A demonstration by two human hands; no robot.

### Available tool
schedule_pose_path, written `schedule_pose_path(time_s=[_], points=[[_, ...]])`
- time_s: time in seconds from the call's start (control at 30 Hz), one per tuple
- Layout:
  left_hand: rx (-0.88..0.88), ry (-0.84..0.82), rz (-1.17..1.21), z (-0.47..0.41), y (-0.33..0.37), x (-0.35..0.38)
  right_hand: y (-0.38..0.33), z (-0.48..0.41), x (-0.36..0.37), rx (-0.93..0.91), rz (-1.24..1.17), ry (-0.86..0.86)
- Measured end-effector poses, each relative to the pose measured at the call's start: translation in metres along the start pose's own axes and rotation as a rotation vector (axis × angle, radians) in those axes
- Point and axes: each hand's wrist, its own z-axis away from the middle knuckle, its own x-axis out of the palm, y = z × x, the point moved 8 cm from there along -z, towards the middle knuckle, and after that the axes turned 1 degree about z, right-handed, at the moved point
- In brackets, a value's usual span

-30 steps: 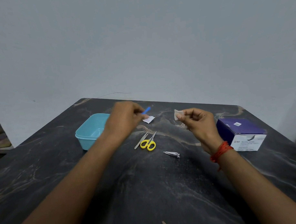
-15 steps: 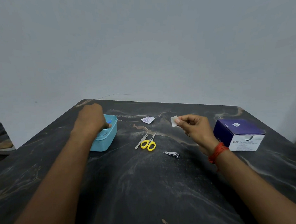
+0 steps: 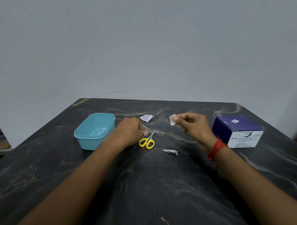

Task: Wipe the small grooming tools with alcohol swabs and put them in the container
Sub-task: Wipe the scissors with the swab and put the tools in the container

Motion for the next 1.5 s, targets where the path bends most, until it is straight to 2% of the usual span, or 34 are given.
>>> schedule_pose_path(time_s=[0.33, 0.47, 0.57, 0.7, 0.8, 1.17, 1.4, 1.5], points=[[-0.052, -0.042, 0.075, -0.013, -0.019, 0.013, 0.005, -0.002, 0.006, -0.015, -0.005, -0.013], [0.000, 0.065, 0.171, -0.012, -0.014, 0.007, 0.005, -0.001, 0.007, -0.013, 0.008, -0.021], [0.050, 0.132, 0.410, -0.010, -0.006, 0.000, 0.004, 0.000, 0.008, -0.004, 0.008, -0.018], [-0.017, 0.034, 0.904, -0.009, -0.005, 0.007, 0.001, 0.002, 0.006, 0.005, 0.003, -0.004], [-0.004, -0.035, 1.060, -0.003, 0.004, 0.010, -0.001, 0.004, 0.005, 0.012, -0.001, 0.005], [0.092, -0.308, 1.218, 0.011, 0.041, 0.038, -0.010, 0.010, 0.012, -0.008, -0.071, 0.004], [0.135, -0.192, 1.283, 0.008, 0.039, 0.026, -0.008, 0.010, 0.011, 0.024, -0.126, 0.032], [0.144, -0.197, 1.287, 0.009, 0.040, 0.025, -0.009, 0.011, 0.009, 0.024, -0.147, 0.040]])
